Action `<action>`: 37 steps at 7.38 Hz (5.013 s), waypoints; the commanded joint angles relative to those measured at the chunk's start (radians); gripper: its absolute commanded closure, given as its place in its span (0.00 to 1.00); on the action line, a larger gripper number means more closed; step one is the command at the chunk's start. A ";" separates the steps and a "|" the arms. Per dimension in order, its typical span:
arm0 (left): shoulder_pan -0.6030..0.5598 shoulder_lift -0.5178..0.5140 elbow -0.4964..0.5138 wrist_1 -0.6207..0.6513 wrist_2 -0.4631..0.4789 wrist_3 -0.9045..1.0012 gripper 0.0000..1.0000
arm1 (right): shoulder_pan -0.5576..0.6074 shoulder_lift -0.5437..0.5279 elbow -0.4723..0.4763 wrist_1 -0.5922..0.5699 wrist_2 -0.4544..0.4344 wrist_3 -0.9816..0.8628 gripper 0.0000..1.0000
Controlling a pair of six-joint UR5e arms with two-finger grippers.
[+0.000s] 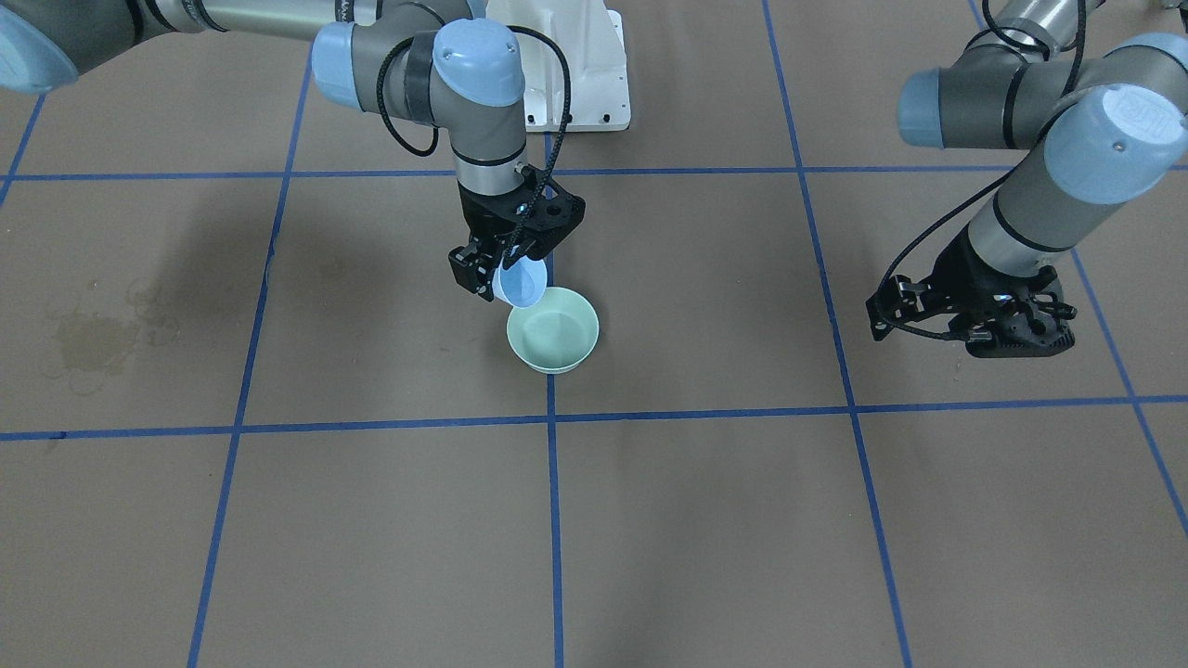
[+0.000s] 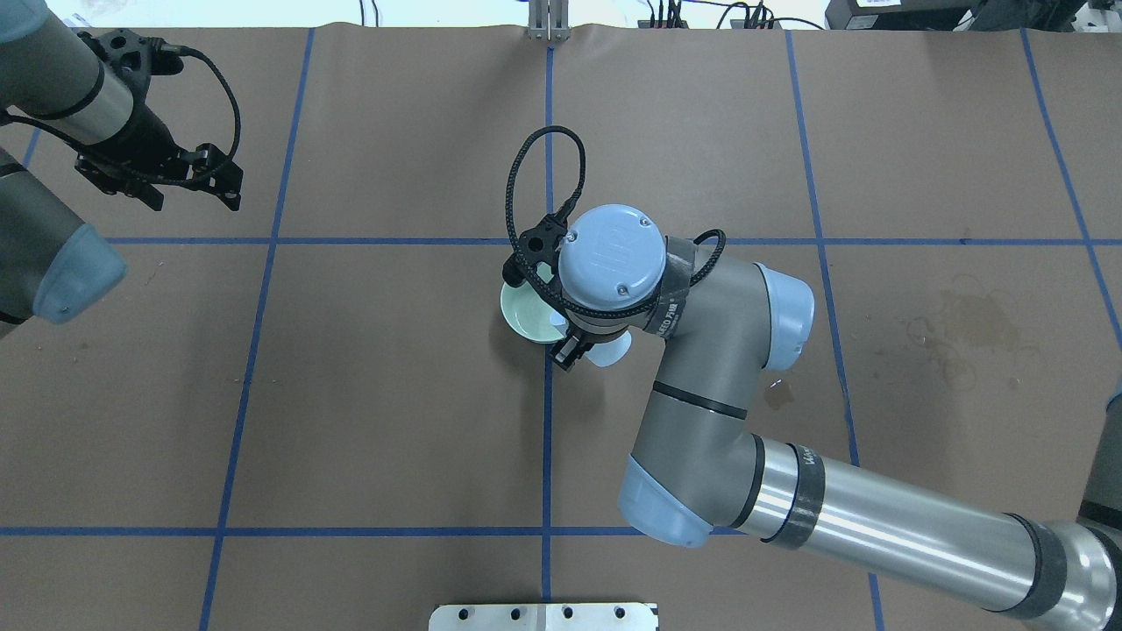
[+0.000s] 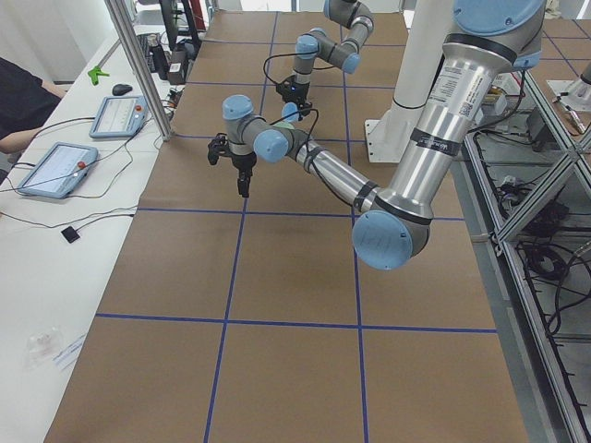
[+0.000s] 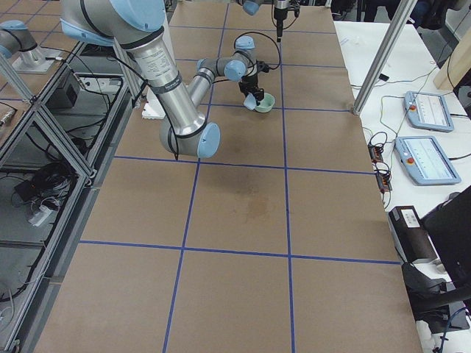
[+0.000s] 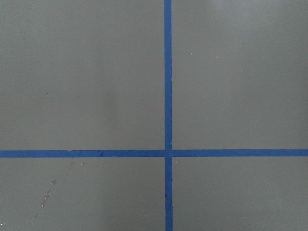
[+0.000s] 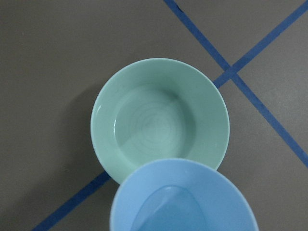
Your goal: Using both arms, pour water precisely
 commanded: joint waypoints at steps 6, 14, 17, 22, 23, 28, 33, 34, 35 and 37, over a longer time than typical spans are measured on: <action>-0.001 0.001 0.001 0.000 0.000 -0.012 0.00 | 0.000 0.152 -0.094 -0.327 0.005 -0.106 1.00; 0.001 0.001 0.001 0.000 0.000 -0.020 0.00 | 0.001 0.215 -0.120 -0.371 -0.007 -0.129 1.00; 0.001 0.001 -0.001 0.000 0.000 -0.023 0.00 | 0.011 0.047 0.005 -0.076 -0.012 -0.026 1.00; 0.009 -0.010 -0.009 0.000 0.000 -0.109 0.00 | 0.237 -0.197 0.220 0.124 -0.030 0.257 1.00; 0.009 -0.011 -0.010 -0.002 0.000 -0.113 0.00 | 0.286 -0.263 0.245 0.124 -0.083 0.367 1.00; 0.012 -0.016 -0.013 -0.002 0.000 -0.156 0.00 | 0.308 -0.693 0.311 0.502 -0.548 0.619 1.00; 0.015 -0.020 -0.021 -0.003 -0.002 -0.184 0.00 | 0.304 -0.926 -0.184 1.346 -0.710 0.624 1.00; 0.015 -0.020 -0.022 -0.002 -0.002 -0.184 0.00 | 0.305 -0.929 -0.241 1.434 -0.707 0.614 1.00; 0.015 -0.020 -0.022 -0.002 -0.002 -0.184 0.00 | 0.305 -0.940 -0.243 1.438 -0.708 0.615 1.00; 0.015 -0.019 -0.021 -0.020 0.000 -0.184 0.00 | 0.285 -0.949 -0.243 1.455 -0.702 0.626 1.00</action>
